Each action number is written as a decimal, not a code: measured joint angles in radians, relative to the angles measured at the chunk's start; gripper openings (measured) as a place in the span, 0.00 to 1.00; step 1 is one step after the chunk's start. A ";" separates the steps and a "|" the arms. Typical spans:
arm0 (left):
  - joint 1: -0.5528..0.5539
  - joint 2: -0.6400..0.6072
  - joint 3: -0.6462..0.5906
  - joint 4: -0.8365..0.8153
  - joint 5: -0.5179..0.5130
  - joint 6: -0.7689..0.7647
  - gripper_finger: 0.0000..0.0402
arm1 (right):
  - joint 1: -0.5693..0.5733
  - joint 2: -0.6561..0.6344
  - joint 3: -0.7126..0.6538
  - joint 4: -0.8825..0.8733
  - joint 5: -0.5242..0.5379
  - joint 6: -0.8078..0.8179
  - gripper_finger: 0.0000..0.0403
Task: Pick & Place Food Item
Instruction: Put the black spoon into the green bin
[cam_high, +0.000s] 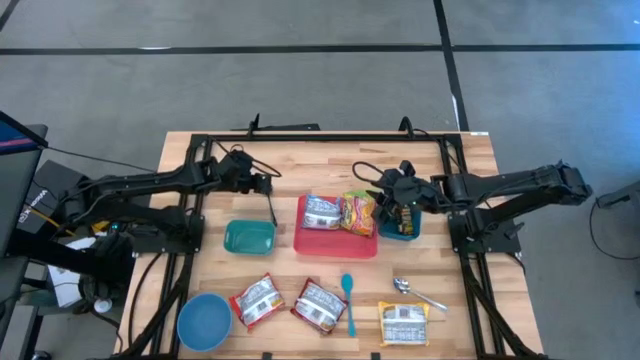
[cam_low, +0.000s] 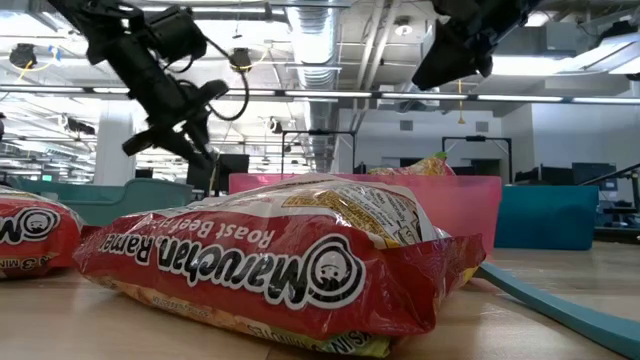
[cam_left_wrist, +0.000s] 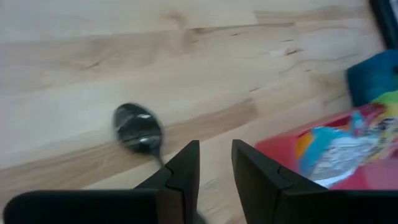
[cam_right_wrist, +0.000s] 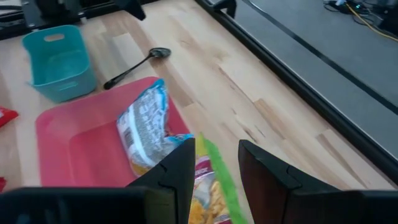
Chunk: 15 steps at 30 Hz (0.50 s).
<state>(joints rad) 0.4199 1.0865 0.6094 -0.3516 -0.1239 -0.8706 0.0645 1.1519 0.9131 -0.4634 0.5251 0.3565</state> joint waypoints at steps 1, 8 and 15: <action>-0.002 0.010 0.018 -0.009 0.000 -0.001 0.21 | -0.009 0.000 0.000 0.000 0.000 0.000 0.29; -0.014 0.125 0.138 -0.104 0.005 0.014 0.07 | -0.057 0.000 0.000 -0.020 0.000 0.000 0.29; -0.015 0.260 0.186 -0.212 0.026 -0.074 0.01 | -0.068 0.000 0.000 -0.038 0.000 0.000 0.29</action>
<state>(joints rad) 0.4053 1.3462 0.7959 -0.5632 -0.0982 -0.9445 -0.0040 1.1519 0.9127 -0.5014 0.5247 0.3565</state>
